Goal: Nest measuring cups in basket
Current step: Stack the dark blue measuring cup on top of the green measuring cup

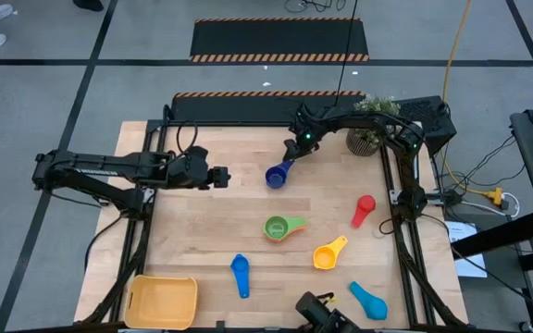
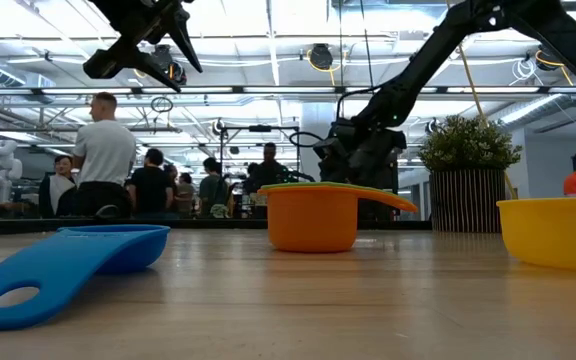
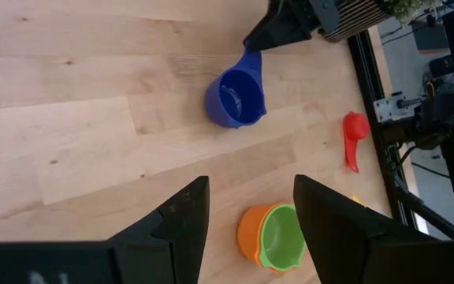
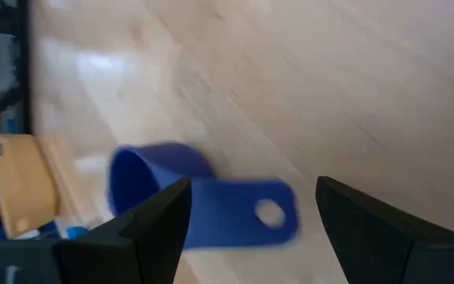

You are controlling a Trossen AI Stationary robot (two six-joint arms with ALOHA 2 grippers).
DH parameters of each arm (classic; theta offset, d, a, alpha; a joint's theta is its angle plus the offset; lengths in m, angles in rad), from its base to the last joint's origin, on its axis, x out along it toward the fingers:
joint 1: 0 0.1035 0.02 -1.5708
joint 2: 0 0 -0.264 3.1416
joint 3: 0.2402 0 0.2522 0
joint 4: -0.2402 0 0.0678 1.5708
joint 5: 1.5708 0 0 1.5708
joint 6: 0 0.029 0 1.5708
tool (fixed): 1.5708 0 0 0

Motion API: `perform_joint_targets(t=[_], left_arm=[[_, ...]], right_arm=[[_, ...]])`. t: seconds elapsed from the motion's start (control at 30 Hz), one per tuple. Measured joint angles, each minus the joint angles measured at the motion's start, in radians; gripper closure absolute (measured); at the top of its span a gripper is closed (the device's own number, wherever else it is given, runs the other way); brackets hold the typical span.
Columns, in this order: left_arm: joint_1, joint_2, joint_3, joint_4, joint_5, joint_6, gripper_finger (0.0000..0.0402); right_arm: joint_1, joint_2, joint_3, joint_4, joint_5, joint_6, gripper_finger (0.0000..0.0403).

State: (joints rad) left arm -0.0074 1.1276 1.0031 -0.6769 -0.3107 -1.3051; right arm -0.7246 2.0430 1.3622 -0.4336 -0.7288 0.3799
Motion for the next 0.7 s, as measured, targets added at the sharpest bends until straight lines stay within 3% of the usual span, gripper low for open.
perform_joint_targets(t=[0.2, 0.7], left_arm=[[0.000, 0.000, 0.000, 0.000, 0.000, -0.004, 0.0213], [0.000, 0.000, 0.000, -0.001, -0.001, 0.016, 0.0213]], right_arm=[[0.000, 0.002, -0.001, -0.006, -0.072, 0.001, 0.0147], [0.000, 0.002, -0.001, -0.010, -0.205, 0.000, 0.0235]])
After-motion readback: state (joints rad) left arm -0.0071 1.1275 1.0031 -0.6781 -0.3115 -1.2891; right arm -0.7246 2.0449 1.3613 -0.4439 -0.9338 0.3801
